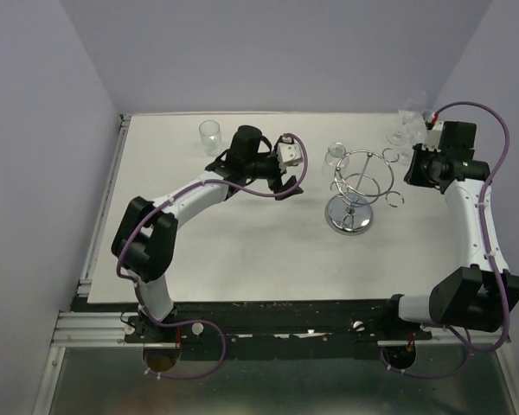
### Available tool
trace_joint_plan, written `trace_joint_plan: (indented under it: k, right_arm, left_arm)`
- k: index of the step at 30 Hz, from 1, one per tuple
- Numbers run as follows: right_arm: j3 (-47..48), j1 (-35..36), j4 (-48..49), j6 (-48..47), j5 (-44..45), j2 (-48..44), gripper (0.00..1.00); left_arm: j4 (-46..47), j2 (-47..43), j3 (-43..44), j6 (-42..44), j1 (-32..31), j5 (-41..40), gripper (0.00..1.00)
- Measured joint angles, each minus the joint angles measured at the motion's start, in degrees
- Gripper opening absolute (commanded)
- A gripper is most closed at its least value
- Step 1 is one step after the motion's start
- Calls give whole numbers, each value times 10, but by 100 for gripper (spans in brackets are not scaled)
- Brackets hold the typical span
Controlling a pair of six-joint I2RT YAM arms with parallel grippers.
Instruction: Take the wine glass off the wine glass rack
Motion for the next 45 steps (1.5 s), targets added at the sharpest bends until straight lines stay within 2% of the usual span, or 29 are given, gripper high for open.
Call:
trace_joint_plan:
  k: [5,17,33,42,45]
  right_arm:
    - [0,0,-24,-34,-26,0,22]
    - [-21,0,-35,-72,-28,0,23]
    - [-32,0,-38,-78,-28,8,23]
    - [-50,0,-38,-78,-28,6,23]
    - [-54,0,-38,-78,-28,4,23]
  left_arm:
    - [135,82,21,-57,6,36,99]
    - [339,199,89,-200,7,75,99]
    - [375,265,170,-234,-39,63,98]
    - [376,290,197,-248,-45,38,86]
    - [376,290,197,-252,-44,38,79]
